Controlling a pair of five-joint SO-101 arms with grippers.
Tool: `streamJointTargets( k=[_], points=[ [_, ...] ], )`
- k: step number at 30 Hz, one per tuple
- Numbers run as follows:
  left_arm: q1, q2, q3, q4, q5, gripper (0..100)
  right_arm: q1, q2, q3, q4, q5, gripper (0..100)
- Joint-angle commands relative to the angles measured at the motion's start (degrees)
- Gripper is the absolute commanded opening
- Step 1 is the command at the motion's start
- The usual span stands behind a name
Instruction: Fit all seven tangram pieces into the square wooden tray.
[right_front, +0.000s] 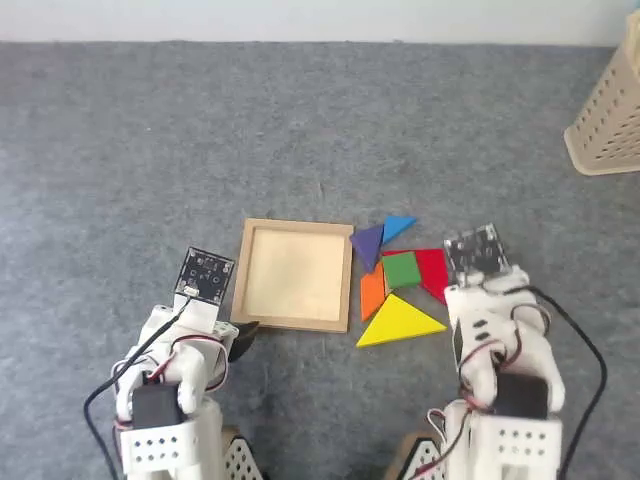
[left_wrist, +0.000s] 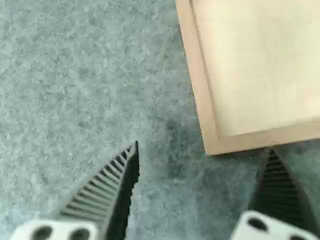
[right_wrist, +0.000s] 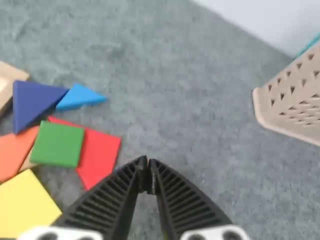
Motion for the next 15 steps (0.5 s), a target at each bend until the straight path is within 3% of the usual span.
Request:
streamJointTargets(
  k=[1,7,11,15],
  points=[
    [0.3,-0.8,-0.3,0.0,-0.3,35,-3.9,19.0,-9.2,-1.6,-0.5,1.0],
    [0.3,-0.8,-0.3,0.0,-0.3,35,-13.1,45.1,-20.0,-1.9,-0.5,2.0],
    [0.3,-0.8,-0.3,0.0,-0.3,35,-14.3,60.6,-28.1,0.0,0.9,17.5],
    [0.3,-0.8,-0.3,0.0,-0.3,35,-14.5,75.0,-37.9,4.9,11.6,31.2]
  ],
)
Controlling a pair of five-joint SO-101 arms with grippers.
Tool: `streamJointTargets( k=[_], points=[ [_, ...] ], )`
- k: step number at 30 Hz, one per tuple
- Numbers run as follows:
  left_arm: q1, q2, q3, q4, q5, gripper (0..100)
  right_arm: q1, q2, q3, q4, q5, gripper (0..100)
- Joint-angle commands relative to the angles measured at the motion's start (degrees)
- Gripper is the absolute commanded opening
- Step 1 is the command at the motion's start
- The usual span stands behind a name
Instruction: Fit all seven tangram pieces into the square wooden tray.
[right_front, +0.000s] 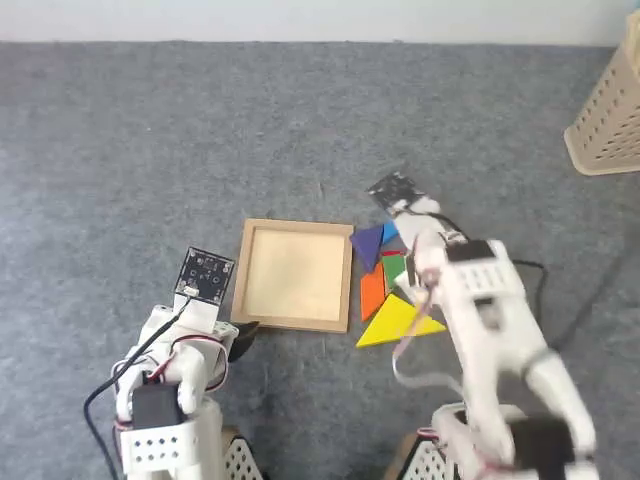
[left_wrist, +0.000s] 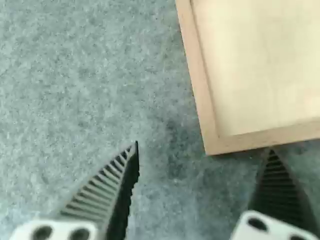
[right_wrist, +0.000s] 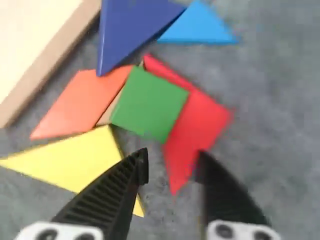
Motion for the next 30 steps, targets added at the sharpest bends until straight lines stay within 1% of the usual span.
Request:
streamJointTargets(
  k=[1,5,9,11,13,15,21,25,30],
  points=[
    [0.3,-0.8,-0.3,0.0,-0.3,35,-0.9,11.4,-11.4,3.9,7.6,32.6],
    [0.3,-0.8,-0.3,0.0,-0.3,35,0.0,21.2,-18.6,4.4,6.9,33.0],
    [0.3,-0.8,-0.3,0.0,-0.3,35,0.5,25.7,-22.4,4.4,7.5,33.2],
    [0.3,-0.8,-0.3,0.0,-0.3,35,0.4,26.0,-22.7,4.4,8.4,33.3],
    [0.3,-0.8,-0.3,0.0,-0.3,35,0.3,26.2,-22.6,4.4,10.8,33.3],
    [0.3,-0.8,-0.3,0.0,-0.3,35,0.6,26.6,-22.6,4.2,11.3,33.3],
    [0.3,-0.8,-0.3,0.0,-0.3,35,2.2,26.7,-22.0,2.9,11.1,33.3],
    [0.3,-0.8,-0.3,0.0,-0.3,35,3.7,26.7,-20.2,-0.2,11.1,33.1],
    [0.3,-0.8,-0.3,0.0,-0.3,35,3.6,26.7,-20.0,-0.3,11.1,33.1]
  ],
)
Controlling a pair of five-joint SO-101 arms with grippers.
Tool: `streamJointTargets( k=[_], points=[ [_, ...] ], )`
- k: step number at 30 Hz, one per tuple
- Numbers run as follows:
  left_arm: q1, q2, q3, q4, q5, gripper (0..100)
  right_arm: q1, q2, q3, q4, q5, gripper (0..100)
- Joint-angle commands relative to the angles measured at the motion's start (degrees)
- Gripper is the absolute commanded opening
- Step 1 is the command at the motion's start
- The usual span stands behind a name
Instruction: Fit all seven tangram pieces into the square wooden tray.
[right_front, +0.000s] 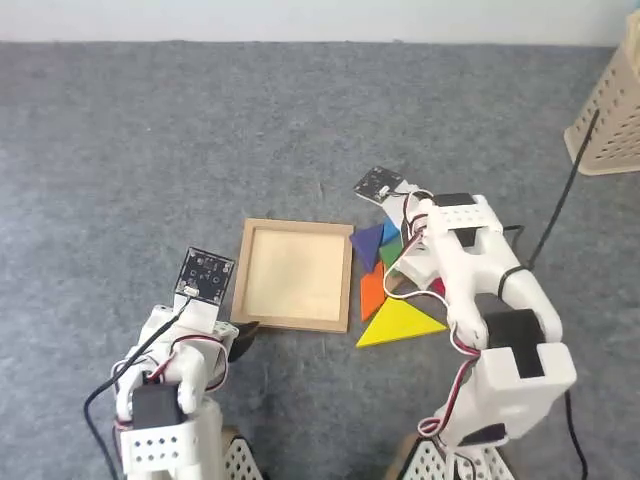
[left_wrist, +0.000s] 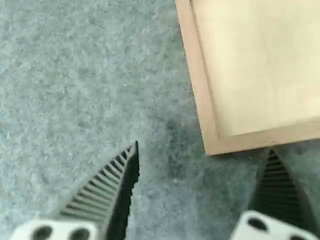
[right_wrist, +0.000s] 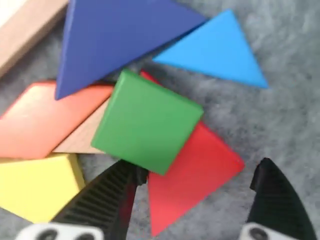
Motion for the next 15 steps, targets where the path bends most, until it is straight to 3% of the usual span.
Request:
streamJointTargets(
  k=[1,15],
  points=[
    [0.3,-0.8,-0.3,0.0,-0.3,35,1.3,-0.7,0.3,-1.6,0.7,33.2],
    [0.3,-0.8,-0.3,0.0,-0.3,35,0.2,-0.8,1.8,-3.5,2.2,32.9]
  ],
)
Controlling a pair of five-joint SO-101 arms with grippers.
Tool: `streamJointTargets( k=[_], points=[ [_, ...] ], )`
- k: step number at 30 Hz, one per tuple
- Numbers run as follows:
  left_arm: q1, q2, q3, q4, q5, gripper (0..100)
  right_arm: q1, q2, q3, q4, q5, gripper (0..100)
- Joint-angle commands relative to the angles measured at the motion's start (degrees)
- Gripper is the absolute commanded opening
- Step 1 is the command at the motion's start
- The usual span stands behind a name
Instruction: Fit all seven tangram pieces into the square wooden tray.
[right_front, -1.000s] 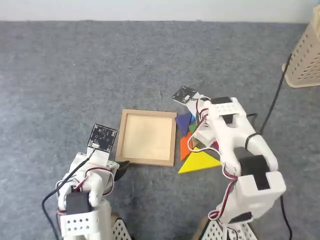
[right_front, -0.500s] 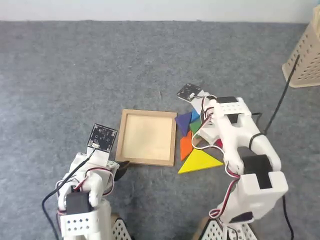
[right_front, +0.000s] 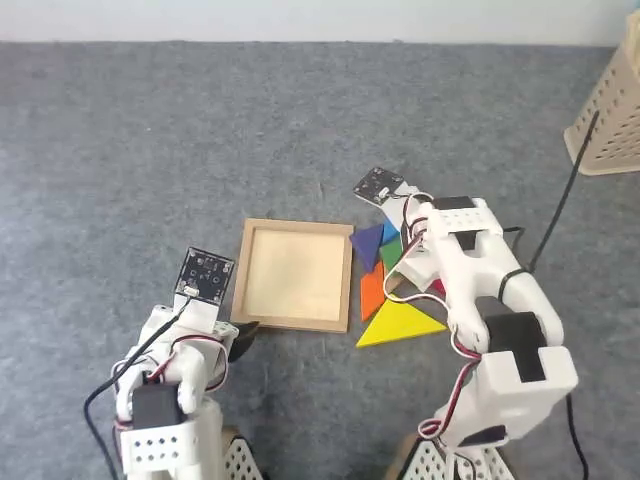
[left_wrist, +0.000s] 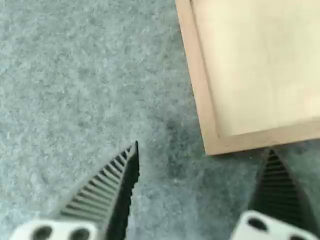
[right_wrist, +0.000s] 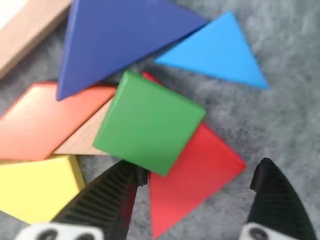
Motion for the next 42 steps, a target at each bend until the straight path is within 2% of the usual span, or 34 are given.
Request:
streamJointTargets(
  k=[1,5,13,23,29,35,42],
  points=[
    [0.3,-0.8,-0.3,0.0,-0.3,35,0.1,-0.7,0.2,-1.5,3.2,32.9],
    [0.3,-0.8,-0.3,0.0,-0.3,35,0.1,-0.7,0.2,-1.4,4.4,31.6],
    [0.3,-0.8,-0.3,0.0,-0.3,35,0.2,-0.7,0.2,-1.3,4.2,16.6],
    [0.3,-0.8,-0.3,0.0,-0.3,35,2.5,-1.5,-1.1,-1.2,-4.9,15.9],
    [0.3,-0.8,-0.3,0.0,-0.3,35,6.7,-7.3,-5.8,5.1,-11.5,15.9],
    [0.3,-0.8,-0.3,0.0,-0.3,35,4.4,-14.9,-6.2,9.5,-15.7,15.9],
    [0.3,-0.8,-0.3,0.0,-0.3,35,-2.2,-25.0,-6.4,12.7,-23.0,15.9]
  ],
)
